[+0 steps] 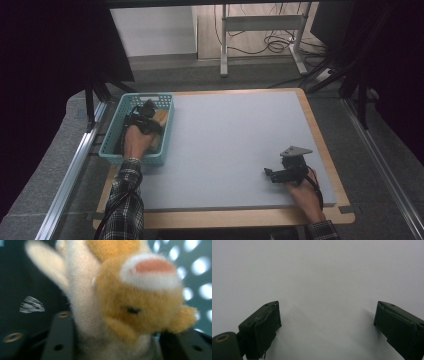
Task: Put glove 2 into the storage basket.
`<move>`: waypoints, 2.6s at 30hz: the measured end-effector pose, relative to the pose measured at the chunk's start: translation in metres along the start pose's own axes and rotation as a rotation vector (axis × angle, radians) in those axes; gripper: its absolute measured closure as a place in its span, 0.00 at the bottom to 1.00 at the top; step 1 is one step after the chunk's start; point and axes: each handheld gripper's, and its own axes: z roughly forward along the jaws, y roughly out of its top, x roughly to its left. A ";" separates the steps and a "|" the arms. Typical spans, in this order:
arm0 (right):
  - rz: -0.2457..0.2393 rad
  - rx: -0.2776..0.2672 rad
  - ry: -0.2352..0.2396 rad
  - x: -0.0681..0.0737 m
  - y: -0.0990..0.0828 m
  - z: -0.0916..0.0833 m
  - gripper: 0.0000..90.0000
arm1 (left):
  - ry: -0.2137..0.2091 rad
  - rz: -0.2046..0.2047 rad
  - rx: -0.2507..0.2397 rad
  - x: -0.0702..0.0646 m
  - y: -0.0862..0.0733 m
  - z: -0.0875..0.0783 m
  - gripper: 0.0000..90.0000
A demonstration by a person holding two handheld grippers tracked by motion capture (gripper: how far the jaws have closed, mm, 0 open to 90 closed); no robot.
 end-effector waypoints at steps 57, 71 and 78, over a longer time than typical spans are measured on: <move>-0.003 0.000 -0.006 0.001 0.000 0.000 0.07 | -0.010 -0.031 -0.222 0.029 -0.032 -0.045 0.13; -0.008 0.000 -0.008 0.001 0.000 0.000 0.07 | -0.073 -0.002 -0.280 0.022 -0.039 -0.061 0.05; -0.008 0.000 -0.008 0.001 0.000 0.000 0.07 | -0.105 0.028 -0.303 0.014 -0.042 -0.070 0.04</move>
